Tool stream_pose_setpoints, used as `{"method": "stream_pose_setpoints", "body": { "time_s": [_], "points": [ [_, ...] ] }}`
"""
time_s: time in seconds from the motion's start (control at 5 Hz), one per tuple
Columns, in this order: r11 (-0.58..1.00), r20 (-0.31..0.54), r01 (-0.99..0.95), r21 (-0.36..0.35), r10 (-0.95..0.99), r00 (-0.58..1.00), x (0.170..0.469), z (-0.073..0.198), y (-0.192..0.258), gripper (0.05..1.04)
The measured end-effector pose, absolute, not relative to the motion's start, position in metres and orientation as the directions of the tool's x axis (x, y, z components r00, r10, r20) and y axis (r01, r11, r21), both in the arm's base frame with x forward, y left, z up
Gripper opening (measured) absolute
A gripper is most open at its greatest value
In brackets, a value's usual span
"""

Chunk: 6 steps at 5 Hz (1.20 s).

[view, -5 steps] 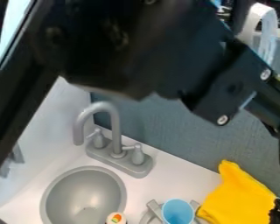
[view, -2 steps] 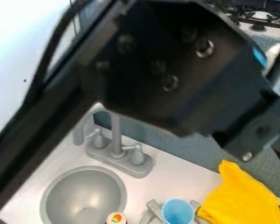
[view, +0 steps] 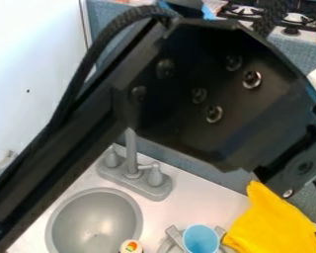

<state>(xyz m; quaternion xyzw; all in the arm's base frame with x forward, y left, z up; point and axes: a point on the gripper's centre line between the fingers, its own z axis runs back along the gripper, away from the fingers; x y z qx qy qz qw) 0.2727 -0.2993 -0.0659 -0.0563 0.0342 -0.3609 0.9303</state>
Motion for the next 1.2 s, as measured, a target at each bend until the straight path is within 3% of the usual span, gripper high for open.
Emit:
{"method": "stream_pose_setpoints", "body": {
  "time_s": [0.4, 0.6, 0.8, 1.0, 1.2],
  "points": [
    [0.762, -0.107, 0.633, -0.138, -0.647, 0.755, 0.275, -0.079, -0.291, 0.965],
    [0.761, -0.121, 0.63, -0.154, -0.647, 0.753, 0.271, -0.086, -0.291, 0.729],
    [0.781, -0.099, 0.599, -0.179, -0.62, 0.779, 0.271, -0.091, -0.287, 0.631],
    [0.788, -0.099, 0.593, -0.168, -0.612, 0.785, 0.266, -0.088, -0.281, 0.614],
    [0.815, -0.088, 0.565, -0.133, -0.577, 0.812, 0.257, -0.057, -0.27, 0.614]
  ]
}}
